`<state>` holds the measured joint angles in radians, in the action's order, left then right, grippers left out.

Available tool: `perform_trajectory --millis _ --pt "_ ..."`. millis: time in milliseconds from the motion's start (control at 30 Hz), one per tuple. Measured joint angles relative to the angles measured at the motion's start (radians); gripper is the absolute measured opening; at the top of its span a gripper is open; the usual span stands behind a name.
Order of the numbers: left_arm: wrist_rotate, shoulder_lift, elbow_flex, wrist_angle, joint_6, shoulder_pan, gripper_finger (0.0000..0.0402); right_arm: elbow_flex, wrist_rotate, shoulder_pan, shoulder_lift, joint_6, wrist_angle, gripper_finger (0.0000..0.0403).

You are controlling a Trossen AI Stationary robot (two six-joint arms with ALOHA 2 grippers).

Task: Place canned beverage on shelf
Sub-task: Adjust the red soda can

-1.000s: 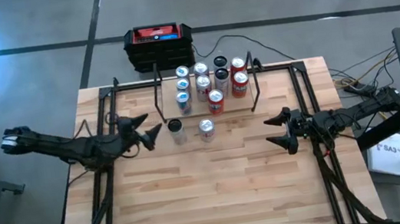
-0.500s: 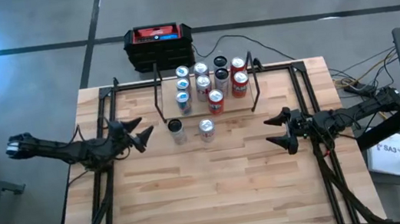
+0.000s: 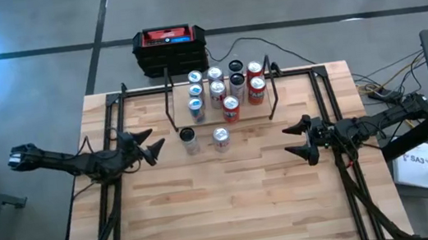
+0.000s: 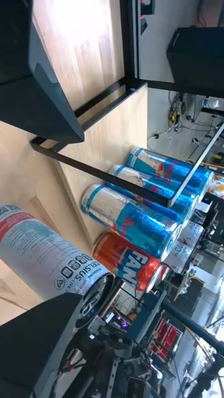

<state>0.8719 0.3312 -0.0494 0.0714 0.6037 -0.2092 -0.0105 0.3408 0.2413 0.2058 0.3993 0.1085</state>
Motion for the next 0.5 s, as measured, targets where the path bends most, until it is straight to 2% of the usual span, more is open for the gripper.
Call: perform_trajectory --millis 200,333,500 --pt "0.0 0.016 0.0 0.0 0.0 0.0 0.0398 0.0 0.0 0.0 0.0 0.0 0.0 0.038" --pt "0.0 0.025 0.0 0.0 0.0 0.0 0.0398 0.0 -0.074 0.001 0.0 -0.001 -0.008 0.038" --pt "0.0 0.033 0.0 0.004 0.0 0.0 0.0398 0.0 -0.079 0.0 0.004 0.0 -0.007 0.038"
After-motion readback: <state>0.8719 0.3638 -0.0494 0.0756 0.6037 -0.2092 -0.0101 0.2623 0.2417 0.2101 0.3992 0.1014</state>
